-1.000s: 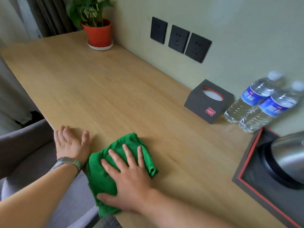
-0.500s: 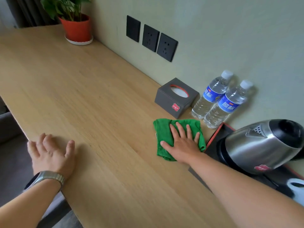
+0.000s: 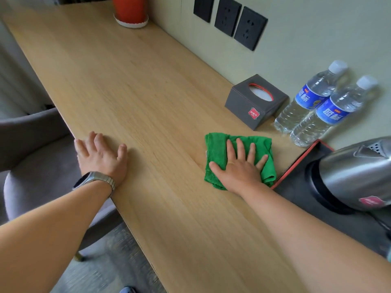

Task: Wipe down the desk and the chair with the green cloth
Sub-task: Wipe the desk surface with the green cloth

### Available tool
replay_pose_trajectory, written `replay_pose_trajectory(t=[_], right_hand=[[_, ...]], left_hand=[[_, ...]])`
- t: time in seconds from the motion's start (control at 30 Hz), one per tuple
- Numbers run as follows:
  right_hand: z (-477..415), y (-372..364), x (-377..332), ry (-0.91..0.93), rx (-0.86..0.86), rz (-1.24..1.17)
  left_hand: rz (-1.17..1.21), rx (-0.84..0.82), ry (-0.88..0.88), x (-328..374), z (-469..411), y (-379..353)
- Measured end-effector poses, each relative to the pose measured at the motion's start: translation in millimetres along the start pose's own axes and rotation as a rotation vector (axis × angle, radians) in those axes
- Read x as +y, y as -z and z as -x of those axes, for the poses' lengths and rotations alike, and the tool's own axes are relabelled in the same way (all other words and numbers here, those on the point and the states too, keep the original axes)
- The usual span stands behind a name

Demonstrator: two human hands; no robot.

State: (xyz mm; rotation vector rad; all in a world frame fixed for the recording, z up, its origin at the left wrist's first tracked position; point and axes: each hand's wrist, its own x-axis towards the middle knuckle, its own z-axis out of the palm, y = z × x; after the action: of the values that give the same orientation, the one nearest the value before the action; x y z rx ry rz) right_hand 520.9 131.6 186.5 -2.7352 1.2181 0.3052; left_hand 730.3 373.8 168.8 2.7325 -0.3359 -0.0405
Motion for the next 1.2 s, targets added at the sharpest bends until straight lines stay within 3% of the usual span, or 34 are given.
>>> replay_pose_trajectory(t=[0.17,0.33,0.47,0.6,0.7,1.0,1.2], right_hand=[[54,-20,-42,0.178,0.054,0.039],[120,-35,-60,0.354,0.074,0.046],[179,-44,-51,0.482,0.069,0.033],[224,-50,-11,0.506,0.071,0.011],[249,-51,32,0.477,0.082,-0.001],[296,-51,168,0.156,0.073,0.062],[314,-62,160,0.018,0.108,0.031]], left_hand=[[-0.071,-0.022,-0.030,4,15,2],[-0.054,-0.065,-0.166,9,64,-5],[-0.040,-0.120,-0.254,11,111,-6],[0.021,-0.180,-0.468,17,164,-1],[-0.007,-0.257,-0.607,31,202,-2],[-0.048,-0.234,-0.548,43,233,-2],[-0.065,-0.174,-0.557,39,230,-12]])
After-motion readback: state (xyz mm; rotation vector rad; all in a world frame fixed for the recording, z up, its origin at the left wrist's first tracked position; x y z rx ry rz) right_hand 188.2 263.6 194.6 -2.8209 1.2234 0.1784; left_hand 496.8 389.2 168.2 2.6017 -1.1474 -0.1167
